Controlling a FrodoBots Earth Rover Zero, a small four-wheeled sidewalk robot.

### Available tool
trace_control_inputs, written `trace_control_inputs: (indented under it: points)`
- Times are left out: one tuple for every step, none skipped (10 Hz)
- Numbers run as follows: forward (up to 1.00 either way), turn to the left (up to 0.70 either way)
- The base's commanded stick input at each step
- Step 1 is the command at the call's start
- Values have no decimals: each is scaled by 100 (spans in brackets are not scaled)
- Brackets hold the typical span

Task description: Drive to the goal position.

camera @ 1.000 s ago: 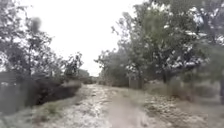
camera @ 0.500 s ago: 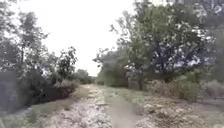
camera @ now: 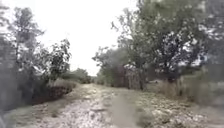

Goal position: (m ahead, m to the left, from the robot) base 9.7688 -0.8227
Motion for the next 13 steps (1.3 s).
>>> trace_control_inputs:
  points:
    - [85, 31]
    - [85, 33]
    - [85, 21]
    - [85, 0]
    - [85, 0]
    - [85, 0]
    - [85, 0]
    - [85, 0]
    - [85, 0]
    - [85, 0]
    - [85, 0]
    - [85, 0]
    - [85, 0]
